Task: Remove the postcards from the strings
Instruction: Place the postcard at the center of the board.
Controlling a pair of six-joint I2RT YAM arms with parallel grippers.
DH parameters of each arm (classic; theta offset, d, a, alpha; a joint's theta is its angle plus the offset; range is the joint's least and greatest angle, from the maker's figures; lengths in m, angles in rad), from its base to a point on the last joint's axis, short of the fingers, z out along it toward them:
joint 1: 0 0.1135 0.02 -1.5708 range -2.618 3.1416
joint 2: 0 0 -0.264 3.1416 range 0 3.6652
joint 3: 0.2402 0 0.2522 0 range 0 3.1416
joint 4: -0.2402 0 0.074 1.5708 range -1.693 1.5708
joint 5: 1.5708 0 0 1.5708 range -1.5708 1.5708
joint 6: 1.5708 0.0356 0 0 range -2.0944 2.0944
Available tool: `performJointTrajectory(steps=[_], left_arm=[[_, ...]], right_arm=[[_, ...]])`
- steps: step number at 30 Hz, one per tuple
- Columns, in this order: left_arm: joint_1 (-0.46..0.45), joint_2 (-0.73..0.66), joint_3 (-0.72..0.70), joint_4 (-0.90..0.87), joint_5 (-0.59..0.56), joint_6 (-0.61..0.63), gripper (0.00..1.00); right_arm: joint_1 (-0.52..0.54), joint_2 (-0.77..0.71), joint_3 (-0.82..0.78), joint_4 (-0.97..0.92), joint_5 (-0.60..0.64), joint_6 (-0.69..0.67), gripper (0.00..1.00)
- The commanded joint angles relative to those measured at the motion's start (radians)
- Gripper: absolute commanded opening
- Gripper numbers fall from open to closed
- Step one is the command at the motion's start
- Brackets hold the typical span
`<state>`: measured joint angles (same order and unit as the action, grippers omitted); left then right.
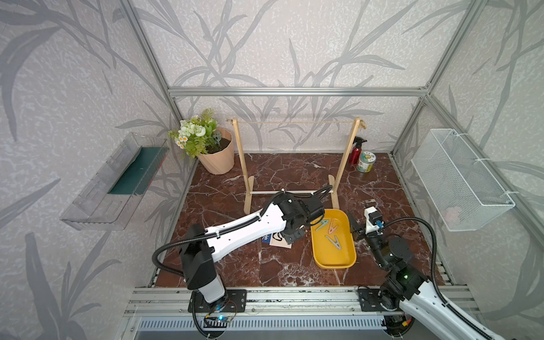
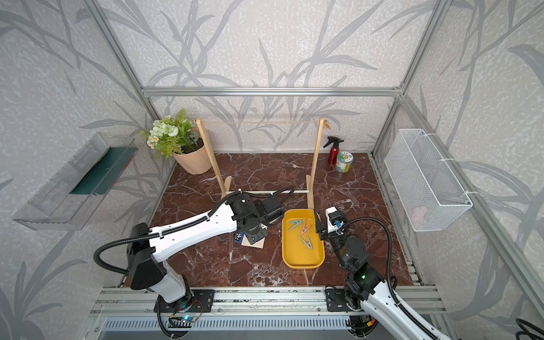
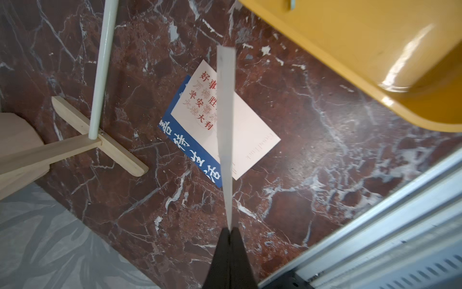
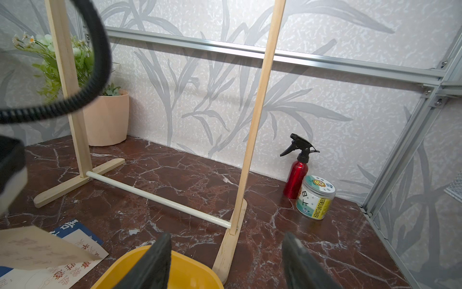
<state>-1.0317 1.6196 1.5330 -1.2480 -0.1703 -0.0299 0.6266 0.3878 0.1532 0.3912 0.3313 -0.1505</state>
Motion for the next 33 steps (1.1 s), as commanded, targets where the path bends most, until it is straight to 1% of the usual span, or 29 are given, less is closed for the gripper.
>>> performJointTrajectory(steps=[1,5,8,9,11,12,15,17,18,19,20,21,22,24,25,26,28,30,32,33], left_arm=[[0.018,-0.112,0.029,-0.098,0.250,-0.023,0.00],[0.080,-0.153,-0.056,-0.111,0.402,0.012,0.00],[0.090,-0.135,-0.076,-0.151,0.536,0.088,0.00],[0.090,-0.125,-0.093,-0.154,0.555,0.111,0.00],[0.095,-0.085,-0.098,-0.194,0.519,0.146,0.00],[0.110,-0.062,-0.105,-0.200,0.522,0.173,0.00],[0.173,-0.017,-0.134,-0.165,0.501,0.195,0.00],[0.214,0.022,-0.097,-0.173,0.532,0.218,0.00],[0.231,0.037,-0.077,-0.172,0.519,0.217,0.00],[0.243,0.052,-0.069,-0.167,0.484,0.214,0.03],[0.249,0.063,-0.070,-0.164,0.464,0.224,0.09],[0.252,0.073,-0.076,-0.150,0.416,0.231,0.12],[0.254,0.086,-0.076,-0.138,0.341,0.224,0.14],[0.268,0.131,-0.057,-0.134,0.207,0.207,0.37],[0.276,0.161,-0.042,-0.131,0.142,0.206,0.41],[0.281,0.183,-0.035,-0.123,0.075,0.206,0.44],[0.299,0.227,-0.017,-0.078,-0.119,0.194,0.47],[0.340,0.259,0.015,-0.009,-0.255,0.159,0.48],[0.385,0.260,0.042,0.093,-0.326,0.096,0.50],[0.401,0.222,0.009,0.200,-0.355,0.077,0.51]], right_arm=[[0.000,-0.023,-0.008,0.017,-0.002,0.001,0.68],[0.000,-0.044,-0.015,0.015,-0.006,0.007,0.68],[-0.001,-0.058,-0.015,0.001,-0.004,0.010,0.68],[0.000,-0.062,-0.015,-0.003,-0.003,0.012,0.68],[-0.001,-0.073,-0.019,-0.002,-0.003,0.012,0.68],[0.000,-0.078,-0.020,-0.002,-0.004,0.011,0.68],[0.000,-0.088,-0.021,-0.007,0.004,0.007,0.68],[0.000,-0.095,-0.022,-0.012,0.004,0.006,0.68],[-0.001,-0.098,-0.024,-0.012,0.002,0.006,0.68],[-0.001,-0.101,-0.024,-0.012,0.003,0.005,0.68],[-0.001,-0.103,-0.024,-0.012,0.003,0.002,0.68],[-0.001,-0.105,-0.024,-0.013,0.005,0.003,0.68],[0.000,-0.108,-0.026,-0.012,0.007,0.002,0.68],[-0.001,-0.110,-0.028,-0.011,0.009,0.002,0.69],[-0.001,-0.109,-0.029,-0.010,0.008,0.002,0.69],[-0.001,-0.108,-0.030,-0.009,0.008,0.001,0.69],[0.000,-0.100,-0.030,-0.003,0.006,-0.008,0.69],[-0.001,-0.085,-0.029,0.009,0.012,-0.016,0.69],[-0.003,-0.059,-0.023,0.014,0.016,-0.029,0.70],[-0.002,-0.035,-0.016,0.013,0.033,-0.034,0.71]])
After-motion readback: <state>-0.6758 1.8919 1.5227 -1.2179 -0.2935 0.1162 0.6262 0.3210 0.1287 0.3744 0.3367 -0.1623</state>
